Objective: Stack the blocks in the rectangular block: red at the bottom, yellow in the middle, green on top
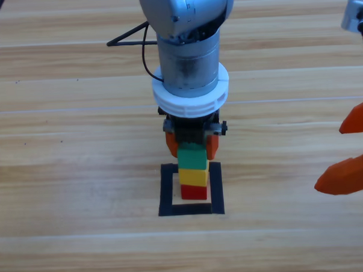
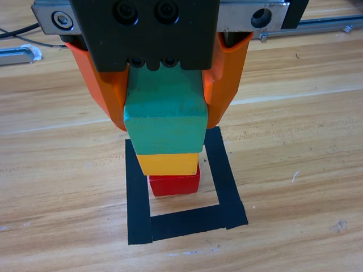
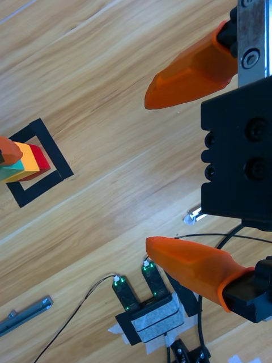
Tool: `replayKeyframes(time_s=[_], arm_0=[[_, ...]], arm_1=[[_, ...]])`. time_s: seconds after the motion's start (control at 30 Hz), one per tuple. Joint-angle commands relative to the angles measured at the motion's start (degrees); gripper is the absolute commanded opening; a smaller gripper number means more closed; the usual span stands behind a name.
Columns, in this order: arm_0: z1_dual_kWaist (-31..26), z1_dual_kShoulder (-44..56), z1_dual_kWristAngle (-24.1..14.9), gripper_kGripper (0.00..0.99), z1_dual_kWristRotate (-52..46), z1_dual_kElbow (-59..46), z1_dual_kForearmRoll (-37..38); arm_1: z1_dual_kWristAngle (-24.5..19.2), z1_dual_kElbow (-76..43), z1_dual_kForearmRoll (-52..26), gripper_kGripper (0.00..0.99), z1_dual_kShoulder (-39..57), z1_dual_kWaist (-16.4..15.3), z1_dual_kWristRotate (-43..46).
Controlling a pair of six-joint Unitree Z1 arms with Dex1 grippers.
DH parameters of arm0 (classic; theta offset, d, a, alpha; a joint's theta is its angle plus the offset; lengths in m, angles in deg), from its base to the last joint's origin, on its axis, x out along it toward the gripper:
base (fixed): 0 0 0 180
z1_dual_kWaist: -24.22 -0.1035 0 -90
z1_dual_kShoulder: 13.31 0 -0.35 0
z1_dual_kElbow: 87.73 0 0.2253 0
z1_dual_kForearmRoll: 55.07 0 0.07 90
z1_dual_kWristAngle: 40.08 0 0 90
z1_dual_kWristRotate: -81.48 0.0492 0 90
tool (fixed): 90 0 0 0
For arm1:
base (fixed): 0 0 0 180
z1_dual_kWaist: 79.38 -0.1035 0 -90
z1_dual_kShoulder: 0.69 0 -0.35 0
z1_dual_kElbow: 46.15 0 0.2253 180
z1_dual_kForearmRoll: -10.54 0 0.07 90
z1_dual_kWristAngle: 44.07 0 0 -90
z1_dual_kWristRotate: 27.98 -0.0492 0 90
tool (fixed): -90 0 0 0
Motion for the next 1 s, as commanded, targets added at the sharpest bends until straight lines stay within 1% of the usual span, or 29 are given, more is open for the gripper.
replayKeyframes(time_s=[0.03, 0.07, 0.1, 0.13, 0.17, 0.2, 0.23, 0.5, 0.6, 0.67, 0.77, 0.87, 0.9, 0.93, 1.0], arm_0=[[1.06, -2.93, -0.59, 0.0, 0.47, 0.03, -0.4], [1.06, -2.76, -0.51, 0.049, 0.47, 0.21, -0.4], [1.06, -2.58, -0.51, 0.123, 0.38, 0.3, -0.4], [1.06, -2.32, -0.51, 0.29, 0.38, 0.47, -0.4], [1.06, -1.96, -0.51, 0.632, 0.29, 0.47, -0.4], [1.06, -1.61, -0.51, 0.89, 0.2, 0.39, -0.4], [1.06, -1.35, -0.51, 0.973, 0.2, 0.3, -0.4], [1.06, 0.76, -0.68, 0.977, 0.11, -0.32, -0.4], [1.06, 4.1, -1.47, 0.977, -0.15, -0.14, -0.4], [1.06, 9.2, -2.97, 0.977, -0.85, -1.55, -0.49], [1.06, 18.78, -6.48, 0.977, -1.56, -3.48, -0.4], [1.68, 25.37, -9.56, 0.977, -0.33, -6.82, 0.3], [3.43, 27.13, -11.32, 0.977, 0.11, -8.75, 1.35], [6.42, 29.06, -13.69, 0.977, 0.64, -11.22, 3.11], [10.99, 33.19, -16.85, 0.977, 1.26, -18.77, 8.65]], arm_1=[[0.51, 0.22, 0.47, 0.99, -1.99, 1.57, -0.04], [0.51, 0.22, 0.47, 0.99, -1.99, 1.57, -0.04], [0.51, 0.22, 0.47, 0.99, -1.99, 1.57, -0.04], [0.51, 0.22, 0.47, 0.99, -1.99, 1.57, -0.04], [0.51, 0.22, 0.47, 0.99, -1.99, 1.57, -0.04], [0.51, 0.22, 0.56, 0.99, -1.99, 1.57, -0.04], [0.51, 0.22, 0.56, 0.99, -1.99, 1.57, -0.04], [0.51, 0.3, 0.65, 0.99, -2.08, 1.57, -0.04], [0.51, 0.3, 0.65, 0.99, -2.08, 1.57, -0.04], [0.51, 0.39, 0.74, 0.99, -2.08, 1.57, -0.04], [0.51, 0.39, 0.83, 0.99, -2.08, 1.48, -0.04], [0.59, 0.66, 1.09, 0.99, -2.35, 1.57, -0.04], [0.51, 0.74, 1.18, 0.99, -2.52, 1.57, -0.04], [0.51, 0.74, 1.18, 0.99, -2.7, 1.57, -0.04], [0.51, 0.74, 1.18, 0.99, -2.96, 1.57, -0.04]])
